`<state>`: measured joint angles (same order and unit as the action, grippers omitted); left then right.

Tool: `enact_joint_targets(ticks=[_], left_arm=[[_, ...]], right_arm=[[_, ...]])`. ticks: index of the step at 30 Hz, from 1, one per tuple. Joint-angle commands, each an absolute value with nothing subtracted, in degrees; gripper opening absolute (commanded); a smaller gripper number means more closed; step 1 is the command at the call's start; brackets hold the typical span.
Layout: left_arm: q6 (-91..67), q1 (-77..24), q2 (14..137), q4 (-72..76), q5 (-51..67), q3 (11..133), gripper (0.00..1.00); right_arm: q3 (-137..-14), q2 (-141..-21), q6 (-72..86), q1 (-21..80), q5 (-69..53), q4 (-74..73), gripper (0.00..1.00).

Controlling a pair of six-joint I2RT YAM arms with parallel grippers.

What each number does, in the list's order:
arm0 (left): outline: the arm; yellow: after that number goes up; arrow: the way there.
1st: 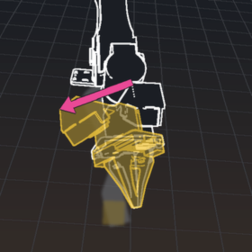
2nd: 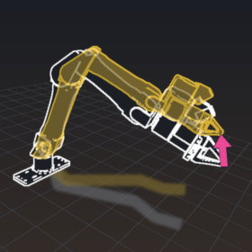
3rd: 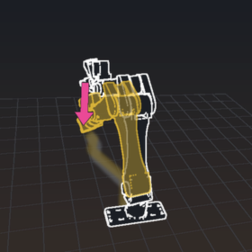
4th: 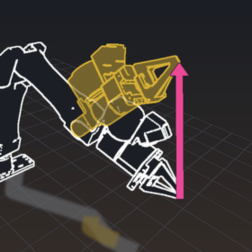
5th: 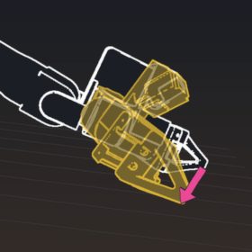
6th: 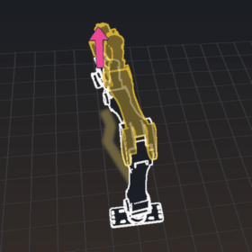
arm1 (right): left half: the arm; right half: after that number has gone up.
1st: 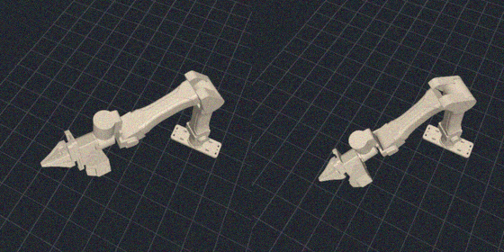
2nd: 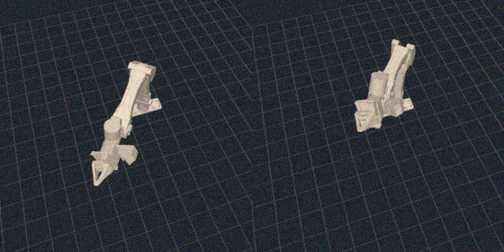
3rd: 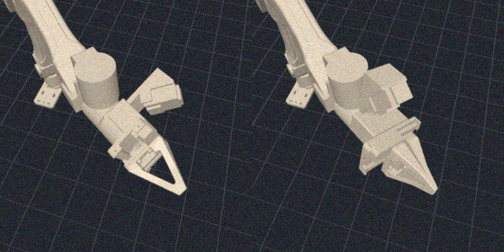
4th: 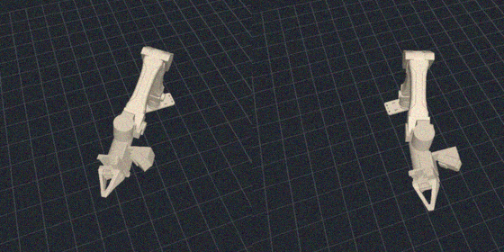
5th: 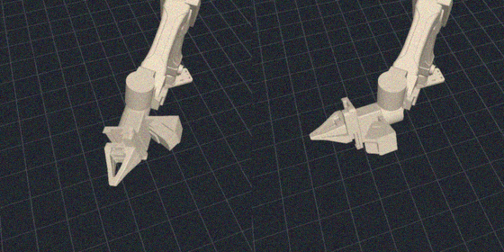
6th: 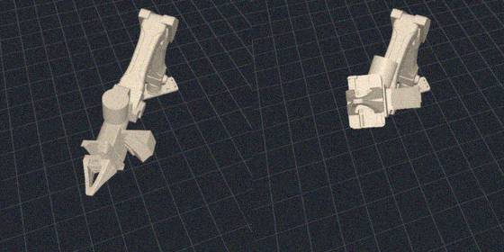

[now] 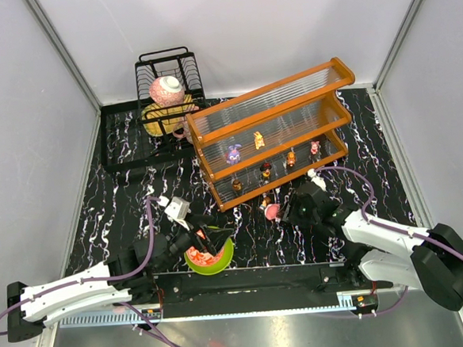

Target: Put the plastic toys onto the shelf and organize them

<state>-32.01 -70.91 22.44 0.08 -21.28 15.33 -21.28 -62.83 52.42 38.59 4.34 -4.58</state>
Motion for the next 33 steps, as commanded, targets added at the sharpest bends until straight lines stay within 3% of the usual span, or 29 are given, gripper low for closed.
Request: enact_joint_targets(ticks=[1, 17, 24, 33], left_arm=[[-32.61, -70.66, 21.8, 2.55, -21.62, 14.68, 0.99], [-32.78, -70.66, 21.62, 2.55, -22.06, 14.24, 0.99], [-32.78, -70.66, 21.53, 2.55, -21.97, 14.15, 0.99], [-32.43, -70.66, 21.45, 2.29, -21.89, 14.76, 0.99]], right_arm=[[-21.09, -62.58, 53.79, 38.94, 3.34, -2.72, 0.47], [-19.86, -63.46, 53.96, 39.02, 2.9, -0.44, 0.22], [-19.51, -62.49, 53.09, 38.94, 2.64, -0.53, 0.0], [-20.74, -56.69, 45.71, 38.94, -1.65, -3.78, 0.0]])
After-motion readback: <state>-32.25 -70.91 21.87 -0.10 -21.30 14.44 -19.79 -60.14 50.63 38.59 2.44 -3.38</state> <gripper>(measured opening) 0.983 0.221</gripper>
